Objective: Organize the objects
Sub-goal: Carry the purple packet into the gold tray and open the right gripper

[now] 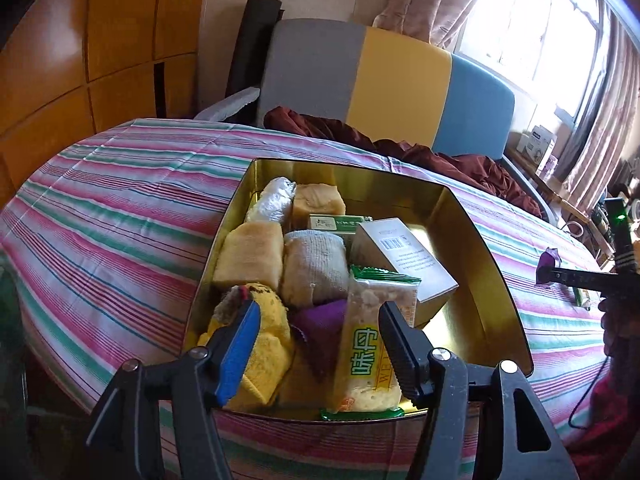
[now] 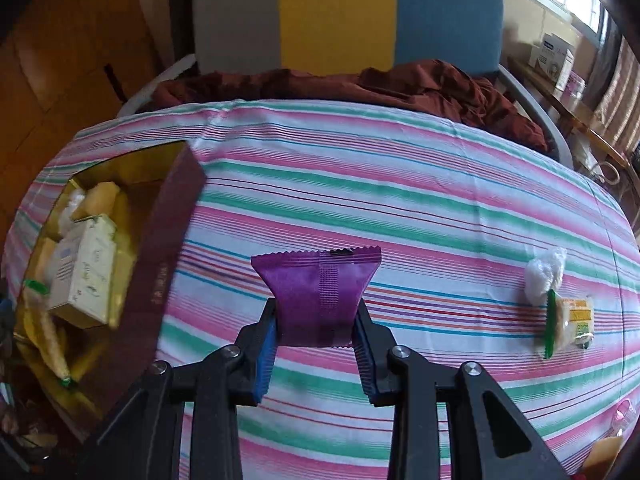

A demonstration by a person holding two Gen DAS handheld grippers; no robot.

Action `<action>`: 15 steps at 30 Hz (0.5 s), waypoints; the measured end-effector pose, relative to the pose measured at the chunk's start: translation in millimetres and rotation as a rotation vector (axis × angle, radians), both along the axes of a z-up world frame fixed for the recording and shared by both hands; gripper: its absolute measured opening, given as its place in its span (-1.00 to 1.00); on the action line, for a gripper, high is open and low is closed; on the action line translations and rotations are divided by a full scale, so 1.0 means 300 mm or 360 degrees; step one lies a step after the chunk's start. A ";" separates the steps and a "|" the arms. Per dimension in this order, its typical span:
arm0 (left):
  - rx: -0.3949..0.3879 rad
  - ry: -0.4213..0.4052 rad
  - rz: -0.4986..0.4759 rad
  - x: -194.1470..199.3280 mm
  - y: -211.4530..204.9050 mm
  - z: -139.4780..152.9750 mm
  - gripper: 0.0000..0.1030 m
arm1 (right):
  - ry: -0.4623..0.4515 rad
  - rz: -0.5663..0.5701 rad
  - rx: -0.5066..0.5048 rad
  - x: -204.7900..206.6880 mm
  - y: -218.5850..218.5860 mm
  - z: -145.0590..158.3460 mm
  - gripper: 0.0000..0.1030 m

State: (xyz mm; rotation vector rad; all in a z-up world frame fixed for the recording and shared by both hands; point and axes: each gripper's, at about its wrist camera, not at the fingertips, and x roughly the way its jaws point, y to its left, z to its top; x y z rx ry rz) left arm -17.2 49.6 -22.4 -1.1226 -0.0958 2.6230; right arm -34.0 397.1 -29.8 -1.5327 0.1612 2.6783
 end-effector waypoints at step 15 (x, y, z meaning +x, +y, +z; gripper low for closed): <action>-0.0013 0.0066 0.0111 0.017 -0.092 0.025 0.27 | -0.0050 0.0748 -0.0083 0.053 -0.631 0.016 -0.34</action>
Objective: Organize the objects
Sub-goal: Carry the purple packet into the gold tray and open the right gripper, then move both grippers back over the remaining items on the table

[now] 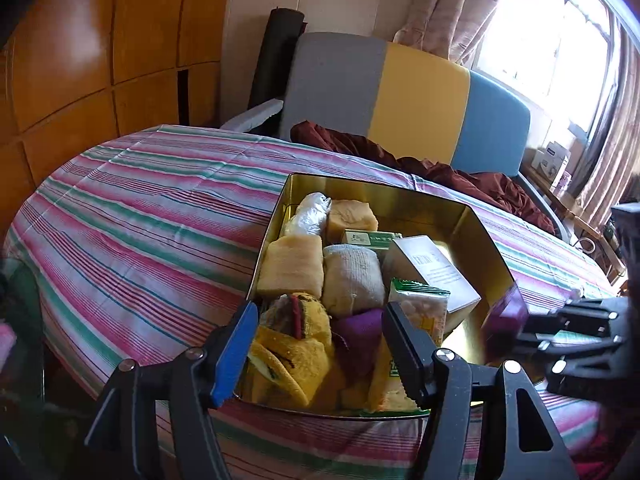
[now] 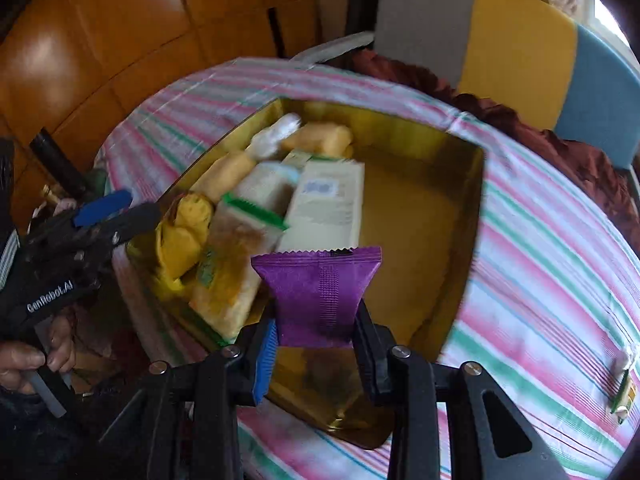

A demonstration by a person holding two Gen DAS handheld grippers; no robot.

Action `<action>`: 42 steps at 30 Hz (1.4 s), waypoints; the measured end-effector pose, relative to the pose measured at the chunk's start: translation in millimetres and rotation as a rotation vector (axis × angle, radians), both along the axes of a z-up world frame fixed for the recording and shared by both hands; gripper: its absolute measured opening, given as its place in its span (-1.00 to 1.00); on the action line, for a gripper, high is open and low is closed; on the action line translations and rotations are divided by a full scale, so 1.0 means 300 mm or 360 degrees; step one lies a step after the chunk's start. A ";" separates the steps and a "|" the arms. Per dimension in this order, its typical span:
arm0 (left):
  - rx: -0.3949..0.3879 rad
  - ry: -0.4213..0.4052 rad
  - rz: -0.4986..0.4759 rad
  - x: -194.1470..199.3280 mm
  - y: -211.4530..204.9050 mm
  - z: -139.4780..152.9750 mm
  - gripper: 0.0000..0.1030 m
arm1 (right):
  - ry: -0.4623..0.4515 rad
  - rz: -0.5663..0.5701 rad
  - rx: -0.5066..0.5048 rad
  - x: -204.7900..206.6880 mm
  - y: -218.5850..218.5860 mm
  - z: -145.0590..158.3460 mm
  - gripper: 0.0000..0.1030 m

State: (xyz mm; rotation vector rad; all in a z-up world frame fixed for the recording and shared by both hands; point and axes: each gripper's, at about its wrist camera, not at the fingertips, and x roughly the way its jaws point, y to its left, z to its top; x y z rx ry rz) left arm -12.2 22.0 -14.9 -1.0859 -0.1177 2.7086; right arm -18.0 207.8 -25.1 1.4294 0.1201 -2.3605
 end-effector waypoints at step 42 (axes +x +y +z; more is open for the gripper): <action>-0.0170 0.0062 -0.0028 0.018 0.054 0.018 0.47 | 0.0012 -0.0496 -0.0211 -0.001 0.346 0.058 0.17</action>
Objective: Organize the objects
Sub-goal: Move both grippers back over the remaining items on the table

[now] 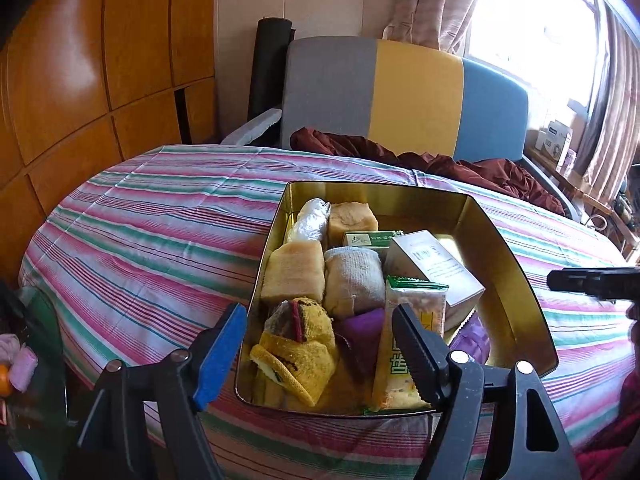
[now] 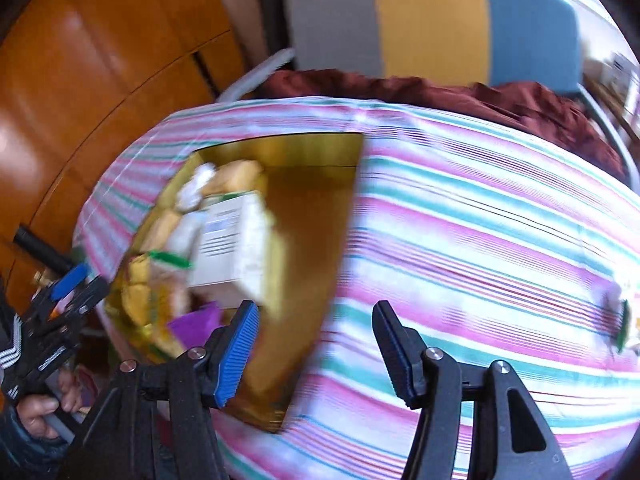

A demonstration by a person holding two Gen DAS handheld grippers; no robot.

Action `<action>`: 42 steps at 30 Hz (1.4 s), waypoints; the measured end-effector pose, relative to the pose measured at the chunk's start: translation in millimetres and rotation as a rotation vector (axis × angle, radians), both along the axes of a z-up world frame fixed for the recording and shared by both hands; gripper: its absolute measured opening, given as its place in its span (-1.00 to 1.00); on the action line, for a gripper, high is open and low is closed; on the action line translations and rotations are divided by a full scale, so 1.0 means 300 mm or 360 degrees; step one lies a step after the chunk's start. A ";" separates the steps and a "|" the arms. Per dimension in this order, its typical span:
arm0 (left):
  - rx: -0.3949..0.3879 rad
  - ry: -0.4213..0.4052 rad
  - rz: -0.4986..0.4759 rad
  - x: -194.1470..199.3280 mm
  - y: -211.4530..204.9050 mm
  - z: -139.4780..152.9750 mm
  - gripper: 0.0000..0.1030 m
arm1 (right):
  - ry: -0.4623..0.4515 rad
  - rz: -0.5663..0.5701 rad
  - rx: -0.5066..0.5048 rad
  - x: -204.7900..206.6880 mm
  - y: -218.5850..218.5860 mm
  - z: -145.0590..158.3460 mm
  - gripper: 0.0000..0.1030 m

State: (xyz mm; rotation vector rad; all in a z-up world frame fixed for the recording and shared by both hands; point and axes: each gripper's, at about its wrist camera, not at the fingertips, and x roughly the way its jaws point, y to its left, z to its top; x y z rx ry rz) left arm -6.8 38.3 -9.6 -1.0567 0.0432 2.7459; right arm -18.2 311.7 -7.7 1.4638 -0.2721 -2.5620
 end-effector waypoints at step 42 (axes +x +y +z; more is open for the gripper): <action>-0.0058 0.0011 -0.0295 -0.042 0.319 0.076 0.52 | -0.0324 -0.1158 -0.0129 -0.041 1.063 -0.251 0.57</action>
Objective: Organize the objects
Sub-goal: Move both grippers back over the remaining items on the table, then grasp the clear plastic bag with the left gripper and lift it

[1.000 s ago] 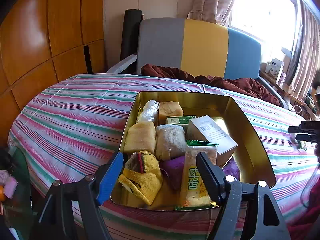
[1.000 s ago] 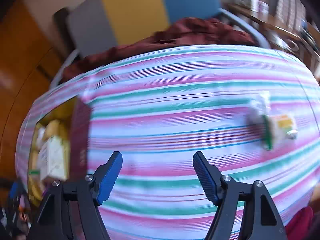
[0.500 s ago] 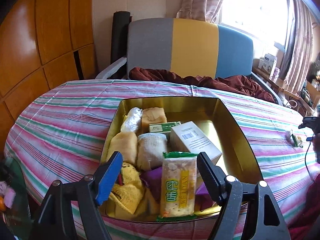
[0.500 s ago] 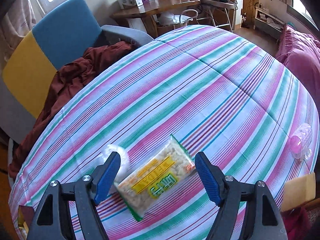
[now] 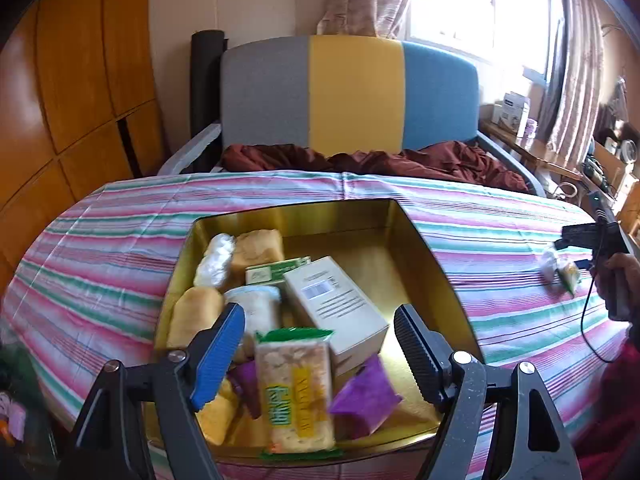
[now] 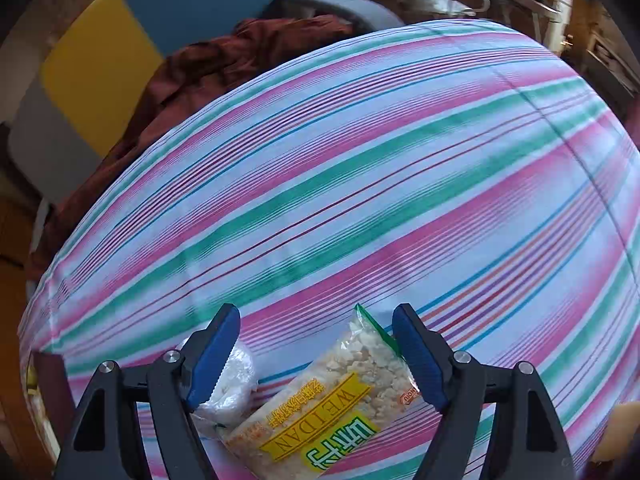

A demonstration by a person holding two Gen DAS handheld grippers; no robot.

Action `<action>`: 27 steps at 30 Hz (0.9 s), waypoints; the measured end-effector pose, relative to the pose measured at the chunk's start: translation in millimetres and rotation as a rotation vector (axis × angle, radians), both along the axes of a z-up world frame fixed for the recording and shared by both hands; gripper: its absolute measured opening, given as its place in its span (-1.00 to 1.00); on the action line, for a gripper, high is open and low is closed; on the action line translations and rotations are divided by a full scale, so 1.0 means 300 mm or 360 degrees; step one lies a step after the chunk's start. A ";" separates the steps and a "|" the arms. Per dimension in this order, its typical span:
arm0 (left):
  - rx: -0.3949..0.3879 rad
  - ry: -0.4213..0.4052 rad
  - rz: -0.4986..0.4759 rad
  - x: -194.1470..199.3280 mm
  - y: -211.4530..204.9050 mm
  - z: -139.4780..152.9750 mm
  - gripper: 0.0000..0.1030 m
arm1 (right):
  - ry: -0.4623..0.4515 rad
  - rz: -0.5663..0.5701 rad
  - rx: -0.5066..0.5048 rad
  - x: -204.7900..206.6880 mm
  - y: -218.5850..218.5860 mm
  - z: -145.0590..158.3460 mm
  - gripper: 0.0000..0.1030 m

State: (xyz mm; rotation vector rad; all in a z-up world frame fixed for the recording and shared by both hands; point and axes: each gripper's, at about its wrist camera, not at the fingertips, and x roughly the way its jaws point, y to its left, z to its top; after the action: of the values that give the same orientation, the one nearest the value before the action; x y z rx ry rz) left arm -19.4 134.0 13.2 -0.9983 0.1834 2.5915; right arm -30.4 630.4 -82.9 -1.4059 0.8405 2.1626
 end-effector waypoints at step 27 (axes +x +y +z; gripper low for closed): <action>0.0051 -0.0326 -0.0793 -0.002 0.806 -0.068 0.17 | 0.0133 0.0022 -0.0064 0.002 -0.038 0.092 0.53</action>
State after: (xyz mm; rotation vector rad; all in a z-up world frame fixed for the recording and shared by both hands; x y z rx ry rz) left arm -20.0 375.9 -7.1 -1.0431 0.2946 2.0260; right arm -29.9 619.1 -55.2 -1.3525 0.9119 2.2398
